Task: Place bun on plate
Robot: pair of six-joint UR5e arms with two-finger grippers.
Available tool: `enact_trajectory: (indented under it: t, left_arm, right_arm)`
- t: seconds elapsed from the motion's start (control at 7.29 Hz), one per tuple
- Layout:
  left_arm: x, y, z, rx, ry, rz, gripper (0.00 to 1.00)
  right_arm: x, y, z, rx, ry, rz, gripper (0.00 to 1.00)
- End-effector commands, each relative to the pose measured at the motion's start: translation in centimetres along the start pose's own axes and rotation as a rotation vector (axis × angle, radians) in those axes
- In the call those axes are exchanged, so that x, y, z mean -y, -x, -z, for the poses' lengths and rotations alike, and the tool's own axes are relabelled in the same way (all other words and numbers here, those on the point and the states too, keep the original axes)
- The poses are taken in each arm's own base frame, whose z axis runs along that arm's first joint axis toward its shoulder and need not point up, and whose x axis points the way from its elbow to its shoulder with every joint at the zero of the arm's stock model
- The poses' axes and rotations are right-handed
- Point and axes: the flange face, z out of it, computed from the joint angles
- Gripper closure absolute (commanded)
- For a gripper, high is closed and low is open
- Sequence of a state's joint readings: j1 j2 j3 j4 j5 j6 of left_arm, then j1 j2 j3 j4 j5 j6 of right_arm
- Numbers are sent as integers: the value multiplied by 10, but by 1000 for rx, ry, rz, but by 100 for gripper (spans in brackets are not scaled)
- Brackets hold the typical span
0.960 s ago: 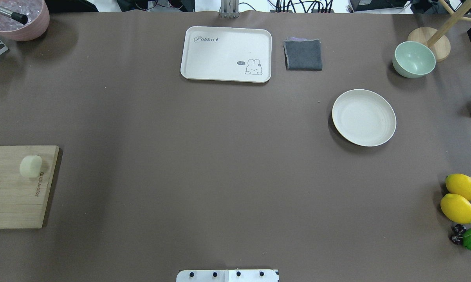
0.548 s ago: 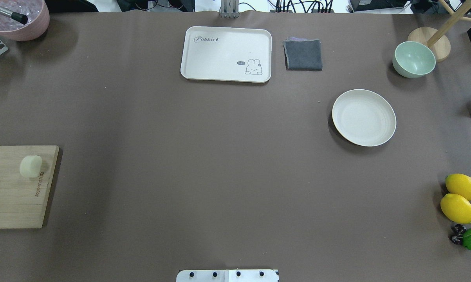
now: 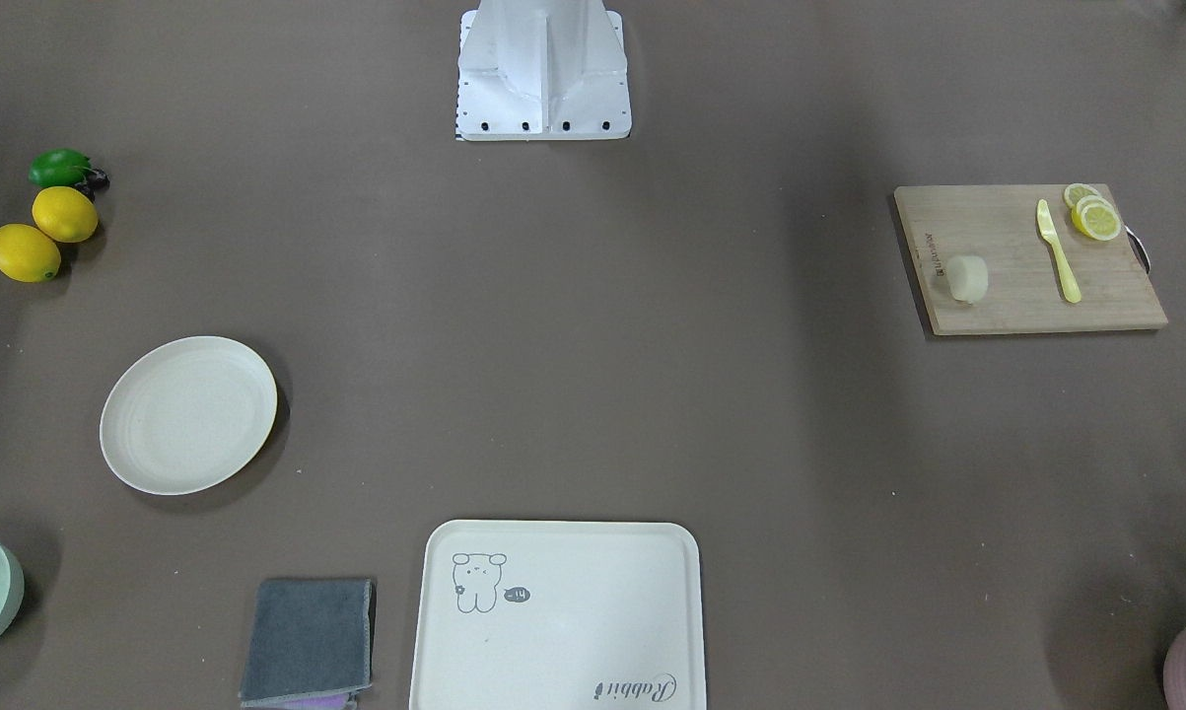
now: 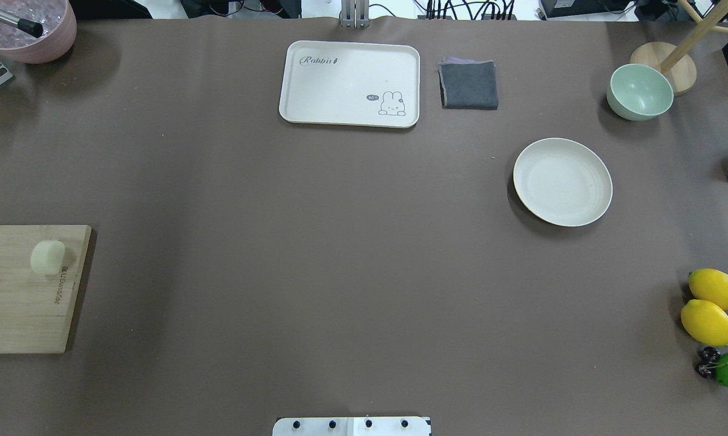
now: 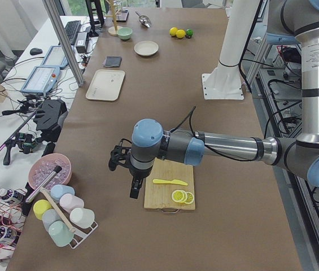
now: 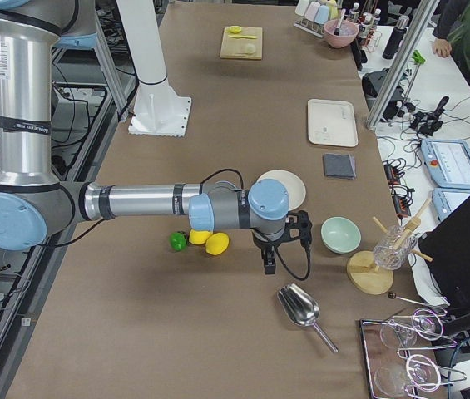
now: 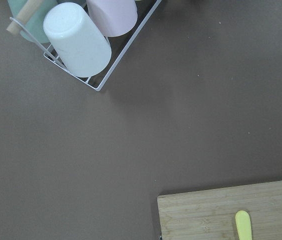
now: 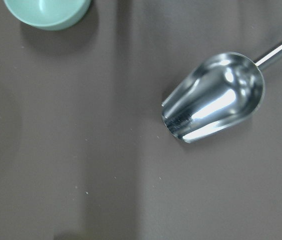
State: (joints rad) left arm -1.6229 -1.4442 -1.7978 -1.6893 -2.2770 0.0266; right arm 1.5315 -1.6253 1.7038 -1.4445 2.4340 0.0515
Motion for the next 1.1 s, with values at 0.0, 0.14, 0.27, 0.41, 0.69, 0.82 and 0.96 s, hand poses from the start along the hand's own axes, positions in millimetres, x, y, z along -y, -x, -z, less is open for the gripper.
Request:
enact_trajectory:
  t: [0.0, 0.14, 0.27, 0.41, 0.69, 0.82, 0.96]
  left_arm:
    - [3, -3, -3, 0, 4, -11, 2]
    - [6, -8, -3, -5, -8, -26, 2]
    - [4, -3, -8, -2, -71, -84, 2]
    - [1, 18, -33, -1, -90, -100, 2]
    - [-6, 25, -40, -12, -92, -82, 2]
    - [-6, 26, -41, -15, -90, -16, 2]
    - [-5, 23, -37, -15, -100, -17, 2]
  right_arm:
    - [38, 85, -35, 60, -58, 17, 0]
    - [40, 112, -54, 85, -71, 45, 0]
    - [45, 140, -76, 58, -90, 26, 0]
    - [51, 179, -102, 45, -104, 12, 0]
    - [58, 220, -152, 48, -97, 25, 0]
    - [51, 228, -184, 32, -102, 44, 0]
    - [44, 220, -210, 32, -124, 63, 0]
